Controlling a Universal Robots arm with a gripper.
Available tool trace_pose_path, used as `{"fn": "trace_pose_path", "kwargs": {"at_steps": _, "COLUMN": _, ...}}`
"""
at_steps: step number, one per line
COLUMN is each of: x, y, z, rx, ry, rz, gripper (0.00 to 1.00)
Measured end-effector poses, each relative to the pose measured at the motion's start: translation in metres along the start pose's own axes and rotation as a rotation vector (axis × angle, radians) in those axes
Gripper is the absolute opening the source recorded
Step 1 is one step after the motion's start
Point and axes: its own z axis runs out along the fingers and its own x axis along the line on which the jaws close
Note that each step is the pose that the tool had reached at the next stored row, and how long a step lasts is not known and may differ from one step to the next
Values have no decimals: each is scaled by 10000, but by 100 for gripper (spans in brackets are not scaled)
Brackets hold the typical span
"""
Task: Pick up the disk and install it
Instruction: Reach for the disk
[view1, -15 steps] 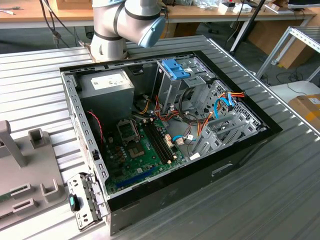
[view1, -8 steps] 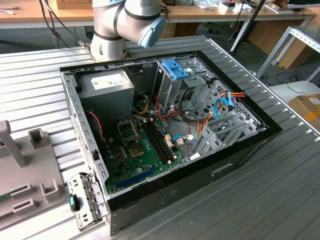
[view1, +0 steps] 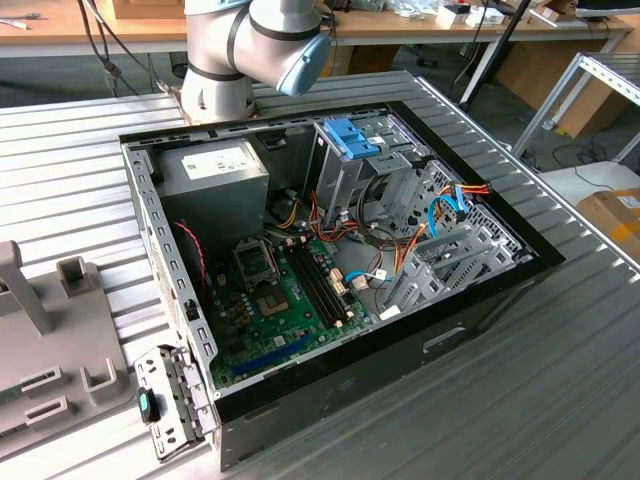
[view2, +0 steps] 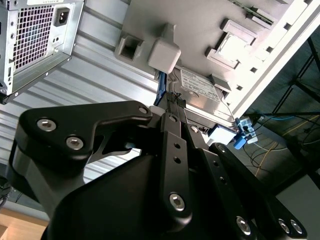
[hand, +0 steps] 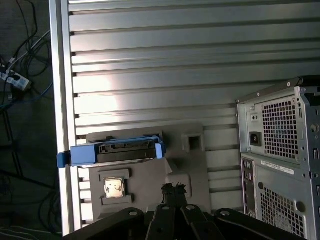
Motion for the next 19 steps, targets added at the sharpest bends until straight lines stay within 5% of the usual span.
{"fn": "trace_pose_path", "kwargs": {"at_steps": 5, "x": 4, "y": 0, "z": 0, "rx": 0, "ry": 0, "rz": 0, "gripper": 11}}
{"fn": "trace_pose_path", "kwargs": {"at_steps": 19, "x": 453, "y": -34, "z": -7, "rx": -1, "ry": 1, "rz": 0, "gripper": 11}}
